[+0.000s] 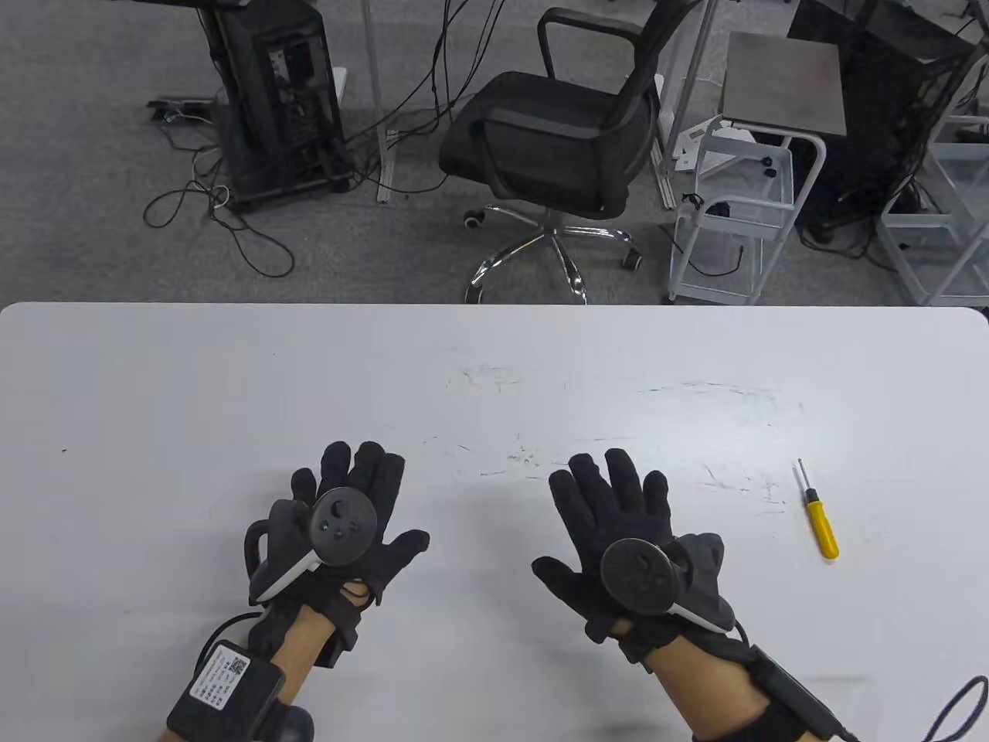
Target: Separate screwdriver from screwdriver handle
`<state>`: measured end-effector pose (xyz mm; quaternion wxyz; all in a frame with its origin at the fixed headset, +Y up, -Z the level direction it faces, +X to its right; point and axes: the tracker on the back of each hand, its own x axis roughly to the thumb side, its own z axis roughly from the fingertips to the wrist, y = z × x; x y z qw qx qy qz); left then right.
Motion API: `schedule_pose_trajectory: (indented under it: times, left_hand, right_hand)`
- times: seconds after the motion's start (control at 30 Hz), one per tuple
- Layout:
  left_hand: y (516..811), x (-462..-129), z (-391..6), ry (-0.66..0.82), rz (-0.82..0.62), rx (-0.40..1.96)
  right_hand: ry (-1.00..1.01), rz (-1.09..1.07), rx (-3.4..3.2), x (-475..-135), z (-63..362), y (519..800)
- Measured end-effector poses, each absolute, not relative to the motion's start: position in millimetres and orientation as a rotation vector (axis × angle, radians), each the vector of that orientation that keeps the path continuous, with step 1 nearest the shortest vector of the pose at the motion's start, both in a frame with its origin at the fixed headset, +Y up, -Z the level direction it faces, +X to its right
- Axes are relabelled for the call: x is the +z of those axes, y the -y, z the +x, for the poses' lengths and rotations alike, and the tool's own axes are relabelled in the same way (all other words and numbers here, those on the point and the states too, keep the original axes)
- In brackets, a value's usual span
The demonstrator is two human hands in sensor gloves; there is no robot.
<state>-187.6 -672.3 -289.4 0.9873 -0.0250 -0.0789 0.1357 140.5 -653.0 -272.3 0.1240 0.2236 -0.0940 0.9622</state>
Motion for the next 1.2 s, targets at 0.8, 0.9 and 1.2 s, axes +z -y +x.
schedule_pose_trajectory:
  times: [0.8, 0.9, 1.2]
  left_hand:
    - [674, -290, -186, 0.16, -0.069, 0.256]
    - [674, -290, -185, 0.159, -0.072, 0.253]
    - [674, -291, -185, 0.158, -0.078, 0.25]
  right_hand:
    - [0.243, 0.63, 2.839, -278, 143, 657]
    - [0.237, 0.603, 2.847, -282, 148, 659]
    - [0.214, 0.403, 2.867, -302, 179, 666]
